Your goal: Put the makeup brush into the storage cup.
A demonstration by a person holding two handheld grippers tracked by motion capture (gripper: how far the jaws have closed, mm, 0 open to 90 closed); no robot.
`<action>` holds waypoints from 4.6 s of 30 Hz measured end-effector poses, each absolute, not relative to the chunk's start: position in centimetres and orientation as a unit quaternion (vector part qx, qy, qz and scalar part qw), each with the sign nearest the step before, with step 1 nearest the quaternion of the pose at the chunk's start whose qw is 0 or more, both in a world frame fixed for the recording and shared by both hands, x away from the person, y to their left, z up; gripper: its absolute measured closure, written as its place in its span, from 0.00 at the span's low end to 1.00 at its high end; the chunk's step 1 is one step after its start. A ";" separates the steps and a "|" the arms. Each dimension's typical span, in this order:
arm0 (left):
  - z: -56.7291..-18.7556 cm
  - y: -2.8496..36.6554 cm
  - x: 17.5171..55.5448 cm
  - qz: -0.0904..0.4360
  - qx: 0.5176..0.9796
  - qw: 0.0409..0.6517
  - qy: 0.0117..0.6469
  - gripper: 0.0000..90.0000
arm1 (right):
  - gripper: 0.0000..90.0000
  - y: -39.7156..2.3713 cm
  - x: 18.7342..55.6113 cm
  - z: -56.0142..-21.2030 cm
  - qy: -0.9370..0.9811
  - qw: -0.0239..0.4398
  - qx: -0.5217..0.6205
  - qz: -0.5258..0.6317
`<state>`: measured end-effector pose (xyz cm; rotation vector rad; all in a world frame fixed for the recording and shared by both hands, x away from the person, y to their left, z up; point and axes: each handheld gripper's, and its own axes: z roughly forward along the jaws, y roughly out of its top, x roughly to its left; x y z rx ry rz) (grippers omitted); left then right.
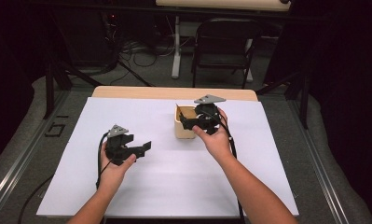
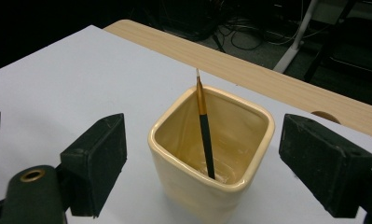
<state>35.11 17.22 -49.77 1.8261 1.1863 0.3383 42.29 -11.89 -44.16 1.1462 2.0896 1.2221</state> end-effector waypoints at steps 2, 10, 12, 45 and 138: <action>-49.8 17.3 35.1 0.139 0.742 0.448 0.479 0.17 | 0.16 -12.1 42.0 -44.1 0.758 0.230 0.415 0.447; -49.6 17.7 35.3 0.135 0.742 0.446 0.482 0.17 | 0.16 -12.3 41.2 -43.9 0.759 0.231 0.410 0.450; -49.6 17.7 35.3 0.136 0.743 0.444 0.481 0.17 | 0.16 -12.3 41.2 -43.9 0.760 0.232 0.409 0.449; -46.8 23.9 32.3 0.172 0.739 0.439 0.481 0.18 | 0.17 -19.2 35.8 -44.0 0.752 0.237 0.425 0.445; -51.3 27.1 29.0 0.185 0.754 0.419 0.471 0.18 | 0.17 -26.5 26.7 -53.9 0.722 0.256 0.484 0.423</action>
